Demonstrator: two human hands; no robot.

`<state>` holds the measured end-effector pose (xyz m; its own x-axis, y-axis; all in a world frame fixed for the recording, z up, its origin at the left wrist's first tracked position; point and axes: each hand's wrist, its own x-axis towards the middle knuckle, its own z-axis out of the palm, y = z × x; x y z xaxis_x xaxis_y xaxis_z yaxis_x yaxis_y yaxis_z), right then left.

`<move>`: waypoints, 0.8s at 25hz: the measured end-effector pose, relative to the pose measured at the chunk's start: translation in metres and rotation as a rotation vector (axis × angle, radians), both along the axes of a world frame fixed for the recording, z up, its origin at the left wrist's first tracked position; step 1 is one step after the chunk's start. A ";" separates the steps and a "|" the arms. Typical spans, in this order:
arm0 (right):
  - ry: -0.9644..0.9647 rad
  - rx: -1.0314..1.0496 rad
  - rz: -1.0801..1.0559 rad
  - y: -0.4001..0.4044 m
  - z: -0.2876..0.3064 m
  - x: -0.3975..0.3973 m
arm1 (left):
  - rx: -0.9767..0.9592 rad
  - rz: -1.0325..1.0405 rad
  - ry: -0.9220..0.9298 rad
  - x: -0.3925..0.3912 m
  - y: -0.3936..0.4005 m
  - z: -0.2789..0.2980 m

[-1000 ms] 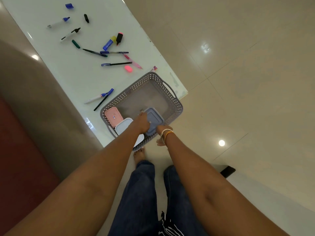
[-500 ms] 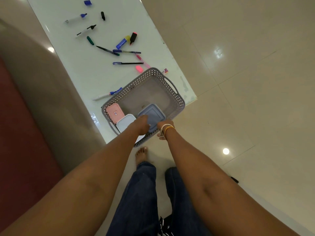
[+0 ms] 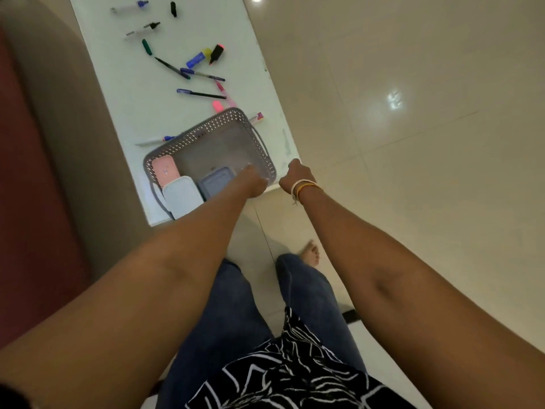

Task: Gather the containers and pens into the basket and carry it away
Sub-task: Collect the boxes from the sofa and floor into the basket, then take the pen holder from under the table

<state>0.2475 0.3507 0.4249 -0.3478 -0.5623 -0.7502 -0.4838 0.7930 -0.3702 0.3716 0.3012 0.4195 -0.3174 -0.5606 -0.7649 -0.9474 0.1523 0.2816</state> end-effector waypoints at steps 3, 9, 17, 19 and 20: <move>-0.029 -0.066 0.029 0.013 0.003 -0.052 | -0.016 0.049 -0.011 -0.050 0.017 0.001; -0.020 -0.067 0.065 0.005 0.001 -0.149 | -0.005 0.135 -0.045 -0.136 0.001 0.009; -0.053 -0.054 0.230 -0.115 0.009 -0.228 | -0.003 0.323 -0.069 -0.206 -0.100 0.017; -0.040 -0.064 0.279 -0.154 0.022 -0.245 | 0.015 0.372 -0.059 -0.223 -0.132 0.028; -0.042 -0.062 0.311 -0.172 0.027 -0.251 | 0.013 0.386 -0.053 -0.229 -0.149 0.033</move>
